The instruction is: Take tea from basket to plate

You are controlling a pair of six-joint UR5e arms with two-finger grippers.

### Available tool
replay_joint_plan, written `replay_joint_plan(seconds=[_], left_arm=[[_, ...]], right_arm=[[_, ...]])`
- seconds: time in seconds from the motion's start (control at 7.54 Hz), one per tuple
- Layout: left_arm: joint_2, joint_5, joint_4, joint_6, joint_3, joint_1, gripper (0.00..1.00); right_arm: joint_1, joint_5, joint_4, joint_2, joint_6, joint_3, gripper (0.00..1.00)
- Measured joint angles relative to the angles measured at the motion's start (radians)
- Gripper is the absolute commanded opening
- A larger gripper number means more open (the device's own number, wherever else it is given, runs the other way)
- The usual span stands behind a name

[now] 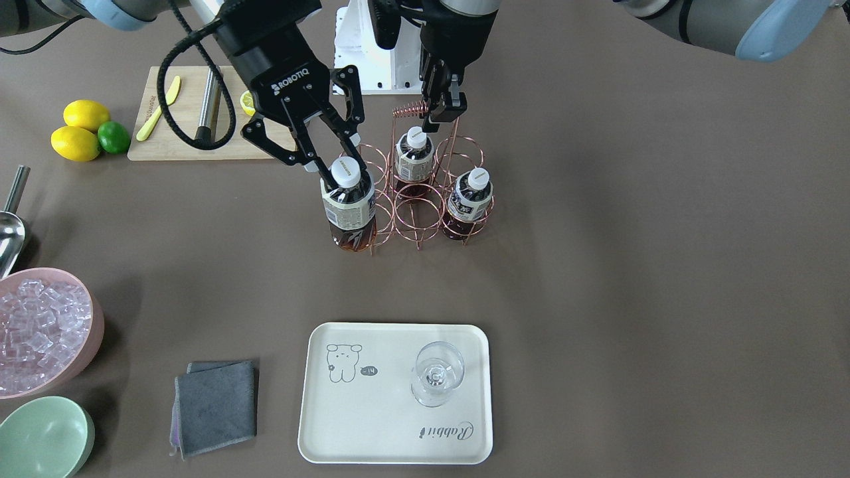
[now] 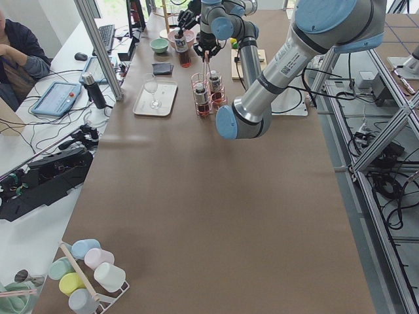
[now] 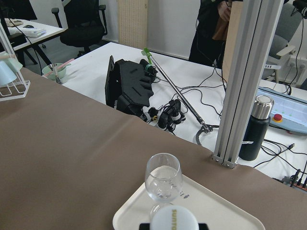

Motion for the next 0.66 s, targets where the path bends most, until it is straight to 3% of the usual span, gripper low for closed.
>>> replay_joint_plan(seconds=[0.27, 0.66], left_arm=[[0.0, 0.0, 0.0, 0.0, -0.001, -0.001, 0.0], [0.0, 0.0, 0.001, 0.004, -0.012, -0.008, 0.0]], right_arm=[[0.063, 0.006, 0.038, -0.037, -0.028, -0.035, 0.0], [0.122, 0.01, 0.44, -0.163, -0.052, -0.235, 0.0]])
